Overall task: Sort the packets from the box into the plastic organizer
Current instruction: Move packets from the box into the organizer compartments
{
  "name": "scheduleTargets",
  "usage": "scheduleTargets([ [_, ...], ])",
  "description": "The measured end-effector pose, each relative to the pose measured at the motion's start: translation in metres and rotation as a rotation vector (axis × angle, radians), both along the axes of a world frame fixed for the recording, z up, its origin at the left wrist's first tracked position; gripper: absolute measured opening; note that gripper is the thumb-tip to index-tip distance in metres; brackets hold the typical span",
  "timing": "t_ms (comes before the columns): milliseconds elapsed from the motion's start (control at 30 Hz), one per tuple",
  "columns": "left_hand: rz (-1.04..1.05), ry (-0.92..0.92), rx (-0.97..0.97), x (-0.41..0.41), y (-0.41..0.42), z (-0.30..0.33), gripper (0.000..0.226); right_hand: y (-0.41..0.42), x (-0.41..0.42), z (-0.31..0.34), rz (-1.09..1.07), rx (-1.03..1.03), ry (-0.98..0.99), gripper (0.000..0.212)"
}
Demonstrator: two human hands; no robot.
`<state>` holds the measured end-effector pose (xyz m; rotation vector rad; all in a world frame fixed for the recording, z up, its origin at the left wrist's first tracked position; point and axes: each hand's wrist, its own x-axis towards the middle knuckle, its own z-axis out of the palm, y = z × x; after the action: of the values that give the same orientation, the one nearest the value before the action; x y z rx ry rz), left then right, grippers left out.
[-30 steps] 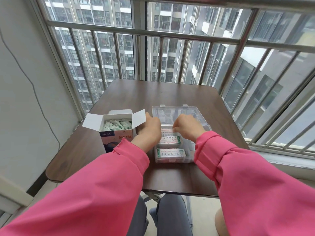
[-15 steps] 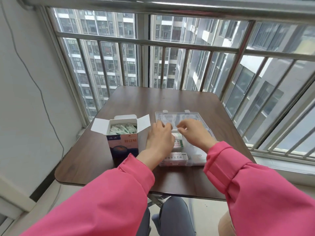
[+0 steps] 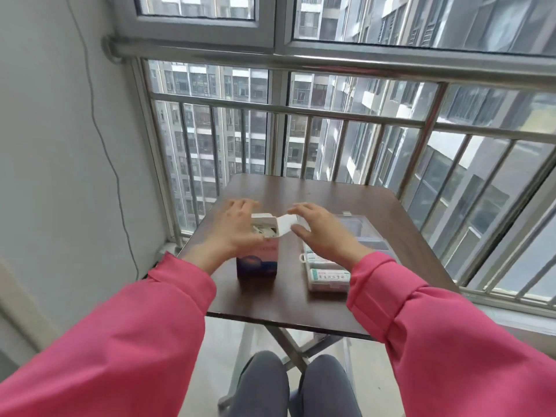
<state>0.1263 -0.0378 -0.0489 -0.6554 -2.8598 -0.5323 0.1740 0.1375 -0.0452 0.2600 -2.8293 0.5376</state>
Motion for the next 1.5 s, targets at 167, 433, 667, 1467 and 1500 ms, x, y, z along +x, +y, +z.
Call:
scheduleTargets([
  [167, -0.104, -0.138, -0.296, -0.024, -0.018, 0.002, 0.089, -0.015, -0.013, 0.002, -0.081, -0.033, -0.053, 0.030],
  [433, -0.208, -0.042, -0.009, -0.016, -0.039, -0.023, 0.084, -0.032, -0.006, -0.012, -0.076, -0.043, 0.054, 0.018],
  [667, -0.235, 0.127, 0.008, -0.002, -0.040, -0.039, 0.078, -0.052, -0.001, -0.018, -0.090, 0.125, 0.150, 0.015],
  [1467, -0.259, 0.019, 0.081, 0.004, -0.039, -0.037, 0.077, -0.048, 0.004, -0.014, -0.070, -0.503, 0.119, 0.011],
  [1500, -0.258, 0.011, 0.083, 0.004, -0.038, -0.037, 0.077, -0.047, 0.004, -0.015, -0.068, -0.510, 0.110, 0.011],
])
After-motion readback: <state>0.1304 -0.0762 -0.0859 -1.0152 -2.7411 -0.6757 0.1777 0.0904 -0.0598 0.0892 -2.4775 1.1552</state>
